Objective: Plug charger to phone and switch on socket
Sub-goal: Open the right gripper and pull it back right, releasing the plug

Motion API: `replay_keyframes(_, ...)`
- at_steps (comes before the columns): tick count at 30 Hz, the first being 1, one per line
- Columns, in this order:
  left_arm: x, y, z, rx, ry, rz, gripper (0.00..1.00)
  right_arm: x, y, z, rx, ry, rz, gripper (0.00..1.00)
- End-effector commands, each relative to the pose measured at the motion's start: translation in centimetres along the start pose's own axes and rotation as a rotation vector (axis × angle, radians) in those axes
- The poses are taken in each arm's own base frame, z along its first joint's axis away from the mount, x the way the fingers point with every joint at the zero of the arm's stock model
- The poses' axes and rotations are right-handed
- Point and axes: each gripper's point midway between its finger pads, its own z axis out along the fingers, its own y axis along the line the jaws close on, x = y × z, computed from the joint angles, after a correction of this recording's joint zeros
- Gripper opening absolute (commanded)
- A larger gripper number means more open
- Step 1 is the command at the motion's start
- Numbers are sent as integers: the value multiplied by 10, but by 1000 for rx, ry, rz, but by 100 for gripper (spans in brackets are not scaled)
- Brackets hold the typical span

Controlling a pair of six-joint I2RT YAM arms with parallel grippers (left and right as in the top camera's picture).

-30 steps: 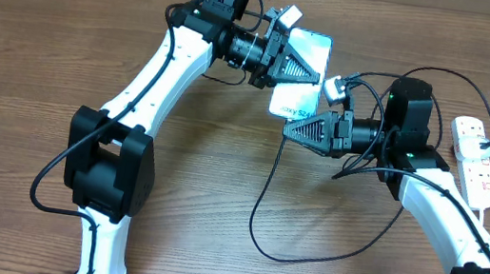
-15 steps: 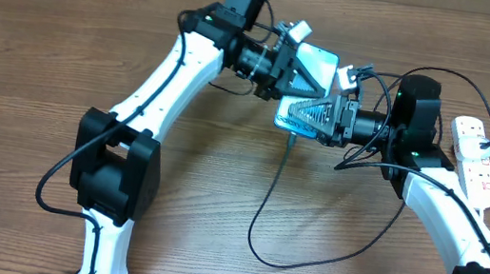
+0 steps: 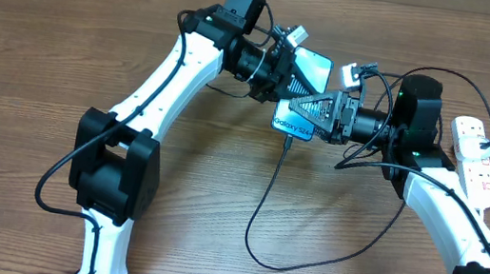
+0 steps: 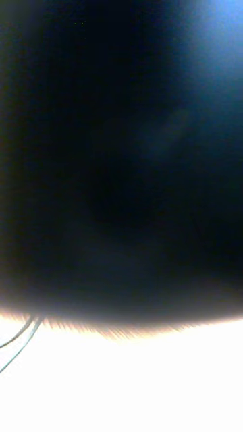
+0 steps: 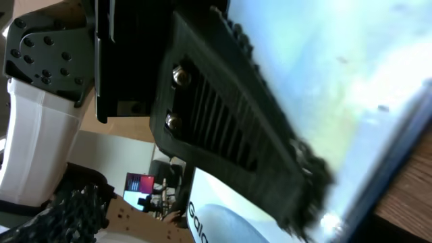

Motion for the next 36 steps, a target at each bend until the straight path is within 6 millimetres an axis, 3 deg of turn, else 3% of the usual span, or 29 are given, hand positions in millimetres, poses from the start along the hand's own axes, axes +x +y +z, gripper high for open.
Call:
replay_keyframes(1,3,-11,-9,16,-7,59,4,-14,1,-7,32,-52,-52,100)
replay_keyframes(14,8,-21,-12,85,12,147,4,-20,-33,-43,131,-112,-4,100)
replay_keyframes(25,16,-36,-14,181,36,230,4,-3,-47,-48,174,-72,-8,100)
replay_keyframes(36,38,-33,-16,196,58,412,4,5,-93,-61,419,-110,98,100)
